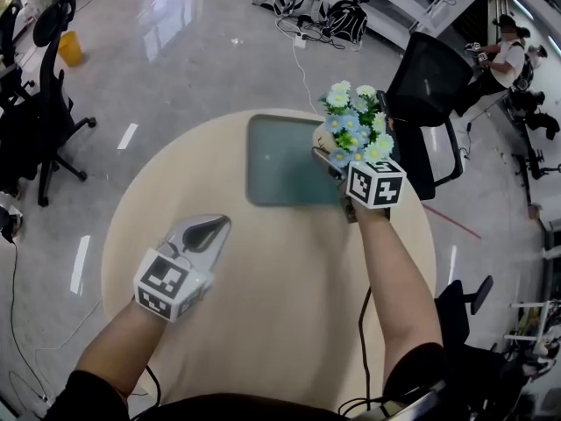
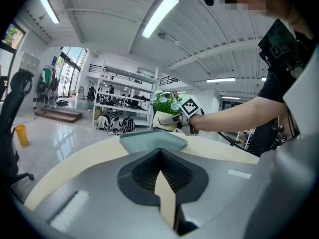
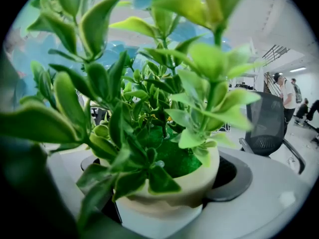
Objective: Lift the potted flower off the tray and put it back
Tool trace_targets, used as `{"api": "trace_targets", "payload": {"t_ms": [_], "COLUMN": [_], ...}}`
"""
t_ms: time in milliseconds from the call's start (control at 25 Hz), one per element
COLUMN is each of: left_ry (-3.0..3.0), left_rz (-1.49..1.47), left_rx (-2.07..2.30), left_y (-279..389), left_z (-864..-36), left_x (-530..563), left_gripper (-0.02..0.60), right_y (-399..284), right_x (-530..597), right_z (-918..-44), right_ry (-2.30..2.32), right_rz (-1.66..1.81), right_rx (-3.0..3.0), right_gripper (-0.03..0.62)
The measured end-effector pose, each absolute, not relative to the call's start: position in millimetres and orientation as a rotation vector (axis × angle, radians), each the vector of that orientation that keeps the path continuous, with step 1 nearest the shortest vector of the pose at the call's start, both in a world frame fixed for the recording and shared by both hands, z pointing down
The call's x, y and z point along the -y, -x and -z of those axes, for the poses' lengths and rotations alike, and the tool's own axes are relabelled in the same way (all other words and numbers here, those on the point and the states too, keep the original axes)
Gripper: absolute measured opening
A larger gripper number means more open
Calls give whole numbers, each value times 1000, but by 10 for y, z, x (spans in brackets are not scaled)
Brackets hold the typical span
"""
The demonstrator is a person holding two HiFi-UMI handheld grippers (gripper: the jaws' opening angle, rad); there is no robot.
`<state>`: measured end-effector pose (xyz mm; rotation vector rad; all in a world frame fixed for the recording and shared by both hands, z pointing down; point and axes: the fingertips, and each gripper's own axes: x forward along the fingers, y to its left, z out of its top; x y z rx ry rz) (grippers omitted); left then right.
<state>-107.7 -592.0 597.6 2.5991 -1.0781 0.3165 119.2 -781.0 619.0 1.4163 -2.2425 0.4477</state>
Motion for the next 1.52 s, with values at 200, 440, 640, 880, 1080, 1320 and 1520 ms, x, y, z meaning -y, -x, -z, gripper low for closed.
{"api": "trace_targets", "payload": {"t_ms": [200,440,640,880,1080,1320,1520], "left_ry": [-2584,-2595,-2594,-2603,-2605,-2618,-2626], "left_rz": [-305,-296,-296,-307,-306,-312,-304], "left_rx": [1081,1084,1072,1066,1078,1099,1131], "left_y": [1166,1238,1155,1130,1134,1107,1002], "left_z": [-6121,-6263,-6359,-6330,-6143,-5790,-5385], "left_x": [6020,6160,6124,6111,5965,5633,5185], "left_gripper": [-2,-2,-2,-2,-2,-2,-2], "right_y": [-1140,-957,-911,-889,-926,-1202,-1398], "right_x": [8050,8382,8407,8395,8156,7464,6721], "right_z": [-6558,-6855,-7078,-7110,-6885,-6556,-6067], "right_ry": [-1411,-1370,-1342,-1326,-1338,-1383,-1394], "right_rz": [-476,-451,-494,-493,-538,-590,-637], "right_rx": [2208,2175,2171,2179,2222,2236,2294], "right_gripper": [561,563,565,601,601,601,592]}}
